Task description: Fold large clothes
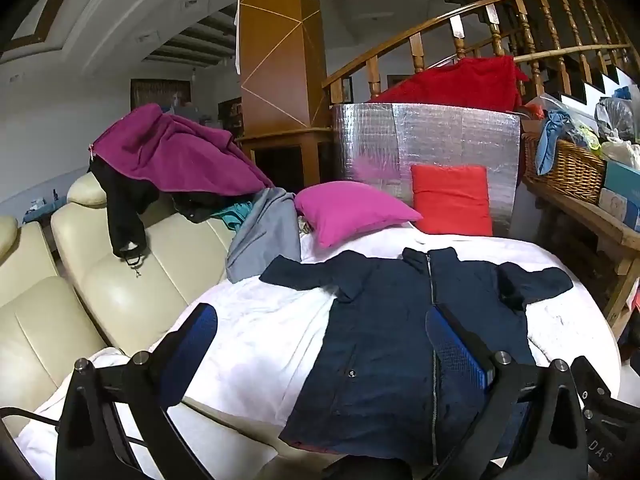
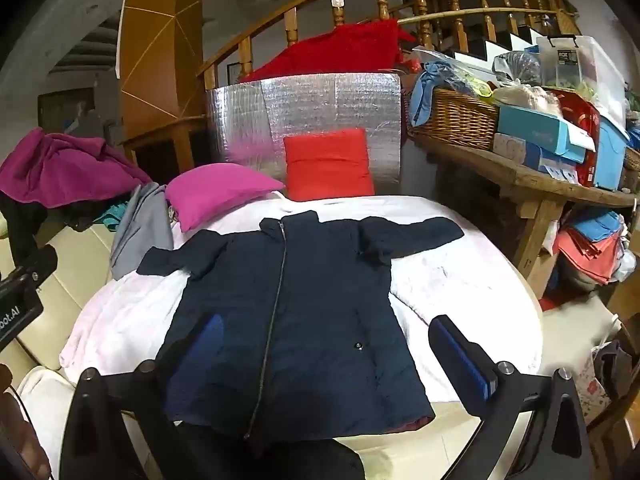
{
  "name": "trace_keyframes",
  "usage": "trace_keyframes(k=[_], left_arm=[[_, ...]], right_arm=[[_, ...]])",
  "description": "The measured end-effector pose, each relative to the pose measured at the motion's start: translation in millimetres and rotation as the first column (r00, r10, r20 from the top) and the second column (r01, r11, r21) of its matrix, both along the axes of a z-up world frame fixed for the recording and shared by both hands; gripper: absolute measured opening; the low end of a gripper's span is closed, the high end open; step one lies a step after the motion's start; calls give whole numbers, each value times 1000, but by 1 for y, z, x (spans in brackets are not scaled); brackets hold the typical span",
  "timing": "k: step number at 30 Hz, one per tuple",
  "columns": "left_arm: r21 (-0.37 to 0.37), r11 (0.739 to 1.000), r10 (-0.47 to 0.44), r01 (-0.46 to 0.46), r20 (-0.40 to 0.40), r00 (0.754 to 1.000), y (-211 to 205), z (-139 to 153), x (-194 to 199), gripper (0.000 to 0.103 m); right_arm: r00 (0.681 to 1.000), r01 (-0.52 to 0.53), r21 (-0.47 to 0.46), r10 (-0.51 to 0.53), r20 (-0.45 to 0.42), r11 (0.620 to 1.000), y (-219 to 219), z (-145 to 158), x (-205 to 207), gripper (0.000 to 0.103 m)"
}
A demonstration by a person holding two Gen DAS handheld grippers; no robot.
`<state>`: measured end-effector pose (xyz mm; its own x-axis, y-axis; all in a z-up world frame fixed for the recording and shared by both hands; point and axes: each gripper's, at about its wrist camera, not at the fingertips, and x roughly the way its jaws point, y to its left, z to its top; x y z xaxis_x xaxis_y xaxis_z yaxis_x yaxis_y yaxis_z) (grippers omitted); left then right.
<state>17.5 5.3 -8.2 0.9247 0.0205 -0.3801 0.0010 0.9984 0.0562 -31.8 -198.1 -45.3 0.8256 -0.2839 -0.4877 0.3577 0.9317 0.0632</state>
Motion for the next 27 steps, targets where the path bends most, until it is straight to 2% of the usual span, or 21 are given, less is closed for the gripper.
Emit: trace_keyframes(k=[5, 7, 27], left_arm=[[2, 1000, -12, 12, 7, 1000, -5, -1, -3, 103], [0, 1000, -22, 22, 4, 1000, -4, -3, -1, 103], [16, 999, -40, 40, -29, 999, -13, -18, 8, 103]], right_arm=[[1000, 4, 31, -4, 11, 1000, 10, -6, 3, 103], [1000, 21, 76, -21, -4, 997, -3, -7, 3, 103], [999, 23, 94, -20, -38, 995, -8, -20, 16, 103]])
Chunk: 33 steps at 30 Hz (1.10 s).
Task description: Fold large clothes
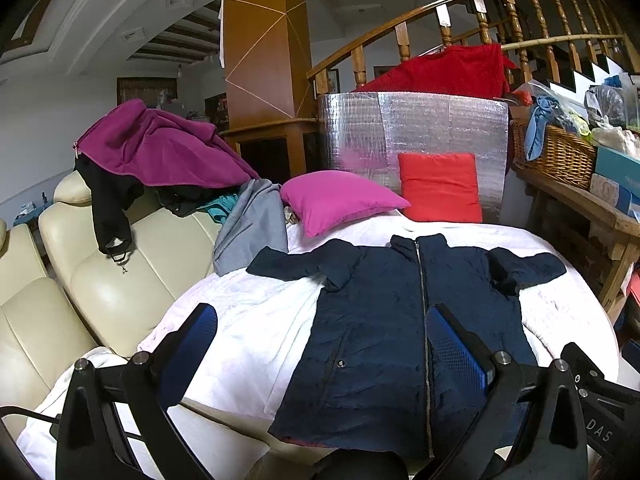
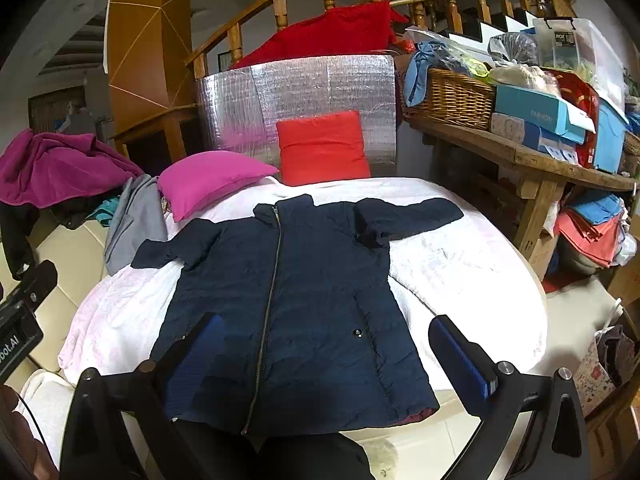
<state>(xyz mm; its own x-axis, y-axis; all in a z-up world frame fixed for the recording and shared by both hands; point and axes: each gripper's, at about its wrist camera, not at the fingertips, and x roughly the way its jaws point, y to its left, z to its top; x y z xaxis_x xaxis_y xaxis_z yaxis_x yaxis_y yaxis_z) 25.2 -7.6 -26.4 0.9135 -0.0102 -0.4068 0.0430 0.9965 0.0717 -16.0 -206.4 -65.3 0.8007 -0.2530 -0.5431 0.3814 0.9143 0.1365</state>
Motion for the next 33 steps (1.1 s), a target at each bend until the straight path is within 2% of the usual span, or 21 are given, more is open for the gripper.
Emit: trace_keyframes(k=[33], left_arm=[[2, 1000, 3, -3, -21, 1000, 6, -5, 4, 103]], right_arm=[[1000, 1, 33, -1, -13, 999, -4, -11, 0, 103]])
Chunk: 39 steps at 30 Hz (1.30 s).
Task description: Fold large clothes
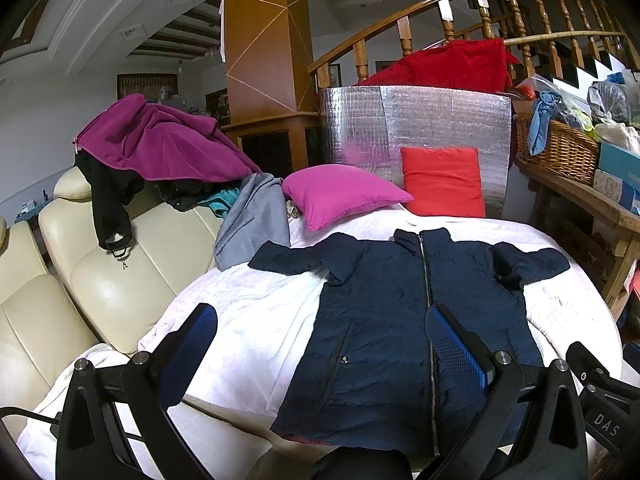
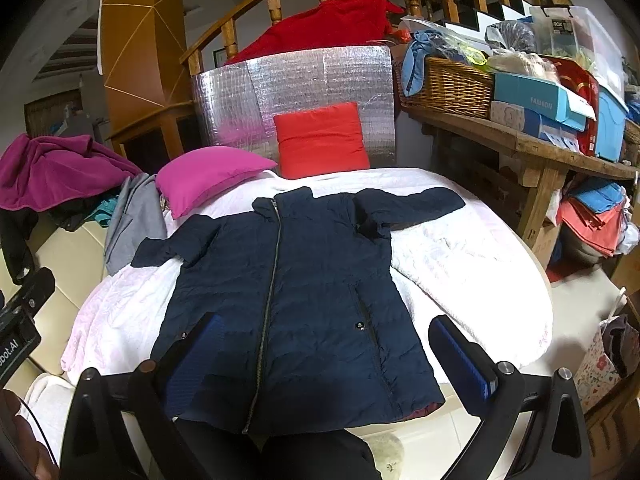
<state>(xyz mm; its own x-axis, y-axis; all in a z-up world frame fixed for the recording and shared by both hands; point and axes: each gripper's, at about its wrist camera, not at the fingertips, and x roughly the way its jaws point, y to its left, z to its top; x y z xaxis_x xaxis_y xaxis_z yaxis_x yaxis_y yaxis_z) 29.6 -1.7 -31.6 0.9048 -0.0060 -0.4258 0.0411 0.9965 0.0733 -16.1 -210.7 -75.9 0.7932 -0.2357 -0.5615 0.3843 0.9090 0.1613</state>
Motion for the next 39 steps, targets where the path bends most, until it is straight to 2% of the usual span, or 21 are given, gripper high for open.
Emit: trace_keyframes(k=[21, 25, 32, 34, 36, 39], left_arm=[[13, 1000, 16, -16, 1, 1000, -2, 4, 5, 103], [21, 1000, 22, -22, -11, 1000, -4, 3, 18, 103], [17, 999, 32, -31, -52, 998, -16, -8, 64, 103], [-7, 1000, 25, -26, -89, 996, -22, -16, 90, 103], [-48, 999, -11, 3, -172, 985, -29, -30, 124, 103], [-108, 994, -47, 11, -334, 942, -43, -70, 191, 103]], right_arm=[[1000, 9, 2, -9, 11, 1000, -7, 8, 12, 103], [1000, 19, 2, -19, 16, 1000, -14, 12, 25, 103], [999, 38, 35, -39, 32, 999, -40, 15, 63, 103], [998, 40, 52, -43, 48, 998, -53, 13, 76, 103], [996, 24, 108, -33, 77, 994, -76, 5, 92, 103], [995, -11, 217, -11, 101, 976, -120, -13, 117, 103]])
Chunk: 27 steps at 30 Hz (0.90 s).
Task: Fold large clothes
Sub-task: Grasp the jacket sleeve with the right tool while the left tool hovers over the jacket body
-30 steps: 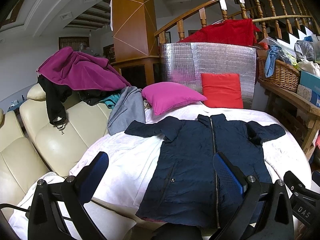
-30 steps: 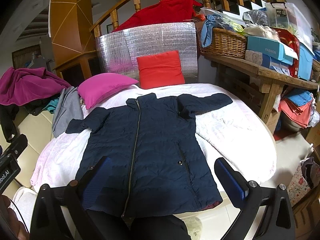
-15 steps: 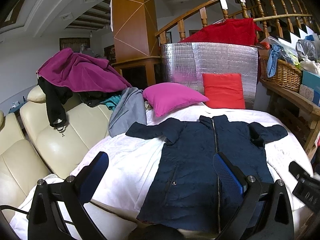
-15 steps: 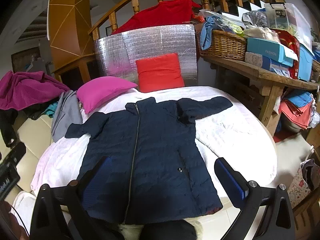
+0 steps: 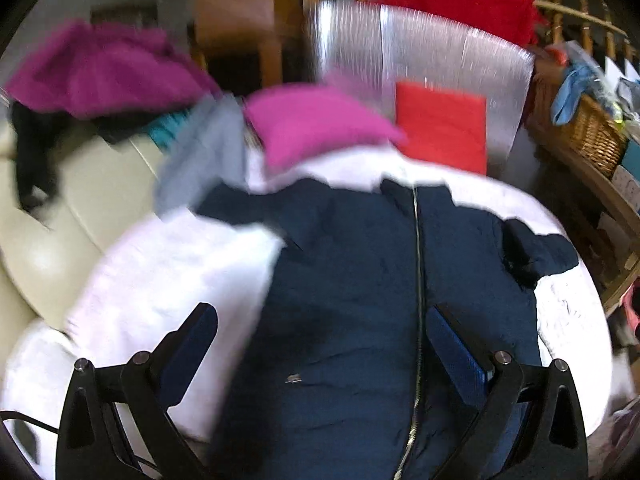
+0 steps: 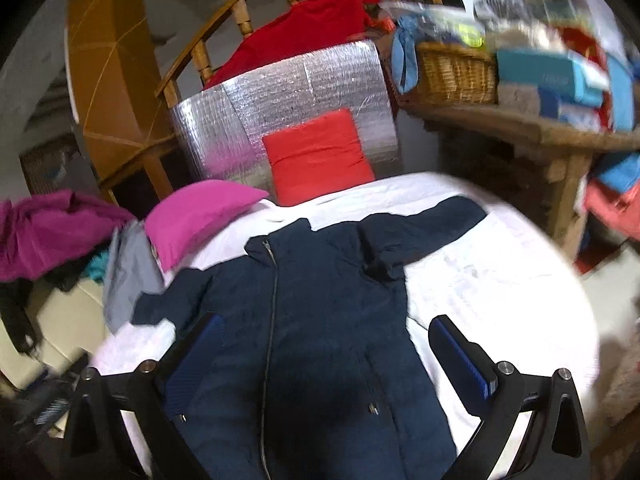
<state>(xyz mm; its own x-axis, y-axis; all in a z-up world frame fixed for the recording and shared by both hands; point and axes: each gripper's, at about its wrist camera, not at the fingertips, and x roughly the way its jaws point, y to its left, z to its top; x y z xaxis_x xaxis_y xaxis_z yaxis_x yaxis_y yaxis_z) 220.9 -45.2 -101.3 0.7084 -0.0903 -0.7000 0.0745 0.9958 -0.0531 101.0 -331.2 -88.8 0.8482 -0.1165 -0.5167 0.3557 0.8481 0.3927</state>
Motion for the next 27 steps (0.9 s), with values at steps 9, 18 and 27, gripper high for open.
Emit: trace_keyframes(k=[9, 18, 27], left_arm=[[-150, 984, 71, -93, -148, 986, -23, -98, 121, 103], [-107, 993, -65, 52, -120, 991, -51, -110, 148, 103], [15, 991, -128, 130, -103, 986, -80, -111, 168, 103]], right_arm=[[992, 101, 462, -124, 19, 881, -183, -104, 88, 103], [972, 202, 689, -227, -55, 697, -281, -203, 177, 89], [975, 185, 694, -216, -44, 696, -283, -215, 216, 32]])
